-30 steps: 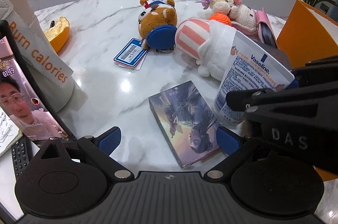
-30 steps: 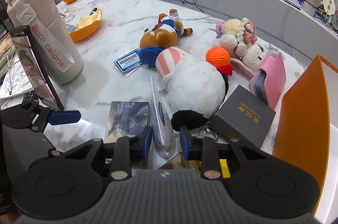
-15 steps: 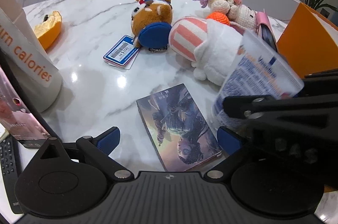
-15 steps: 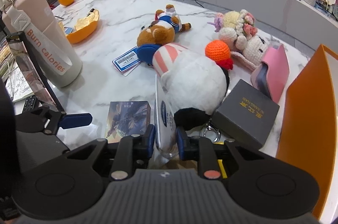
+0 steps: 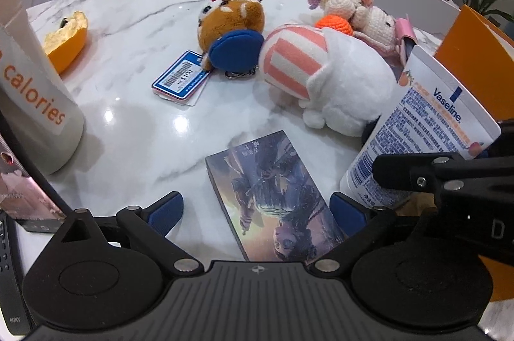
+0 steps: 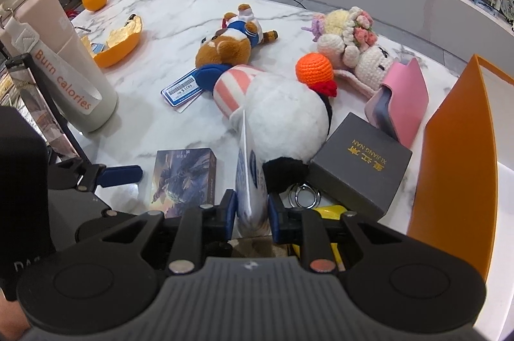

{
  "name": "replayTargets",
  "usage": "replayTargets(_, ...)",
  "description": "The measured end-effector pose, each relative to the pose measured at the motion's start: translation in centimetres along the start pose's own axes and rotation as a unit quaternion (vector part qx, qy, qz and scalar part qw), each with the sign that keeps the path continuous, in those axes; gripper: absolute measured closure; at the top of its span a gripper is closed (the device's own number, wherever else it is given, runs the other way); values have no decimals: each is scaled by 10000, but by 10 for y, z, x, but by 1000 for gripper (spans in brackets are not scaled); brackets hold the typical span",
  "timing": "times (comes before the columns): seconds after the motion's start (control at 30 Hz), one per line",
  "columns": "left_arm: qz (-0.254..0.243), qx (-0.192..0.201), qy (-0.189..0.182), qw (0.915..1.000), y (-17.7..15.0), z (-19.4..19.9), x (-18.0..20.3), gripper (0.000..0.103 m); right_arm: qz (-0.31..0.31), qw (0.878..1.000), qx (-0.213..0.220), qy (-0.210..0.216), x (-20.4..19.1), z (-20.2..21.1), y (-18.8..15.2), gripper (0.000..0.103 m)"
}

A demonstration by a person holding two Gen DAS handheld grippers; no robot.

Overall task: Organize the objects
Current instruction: 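Grasp the picture book with the left gripper and lift it while the right holds the tube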

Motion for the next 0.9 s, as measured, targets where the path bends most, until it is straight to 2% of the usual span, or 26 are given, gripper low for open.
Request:
replayTargets(0.03, -34, -27, -12, 10000, 0, 2, 0, 0, 2, 10000, -1, 2, 0, 0, 0, 80)
replayTargets(0.07, -69, -55, -52, 9999, 0, 4, -1, 5, 5, 10000, -4, 3, 1, 0, -1, 80)
replayTargets(0.1, -122, -96, -96, 9998, 0, 6, -1, 14, 10, 10000, -7, 1, 1, 0, -1, 80)
replayTargets(0.17, -268, -207, -215, 9992, -3, 12, -3, 26, 27, 10000, -16, -7, 1, 1, -2, 80)
replayTargets(0.3, -724, -406, -378, 9958, -12, 18, -8, 28, 82, 10000, -49, -9, 1, 2, -4, 80)
replayTargets(0.5, -781, -274, -490, 9954, -19, 23, -18, 27, 184, 9998, -36, -1, -3, 0, -4, 79)
replayTargets(0.63, -1049, -261, -363, 9935, -19, 21, -11, 27, 244, 9997, 14, 11, -6, -2, -3, 79)
replayTargets(0.7, -1244, -210, -220, 9918, -20, 19, -6, 23, 264, 9997, 18, 8, -6, -3, -3, 78)
replayTargets(0.9, -1151, -6, -251, 9930, -19, 16, -8, 20, 354, 9993, -30, -76, -9, -13, -6, 75)
Point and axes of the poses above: each gripper's, at about its wrist camera, not at the fingertips, and z roughly against the way its jaws point, x to its right, y to its top, the point moved 3 cm from there along -z, roughly the way its jaws point, and after that the axes turned 4 degrees about z, right-handed, at the moved point
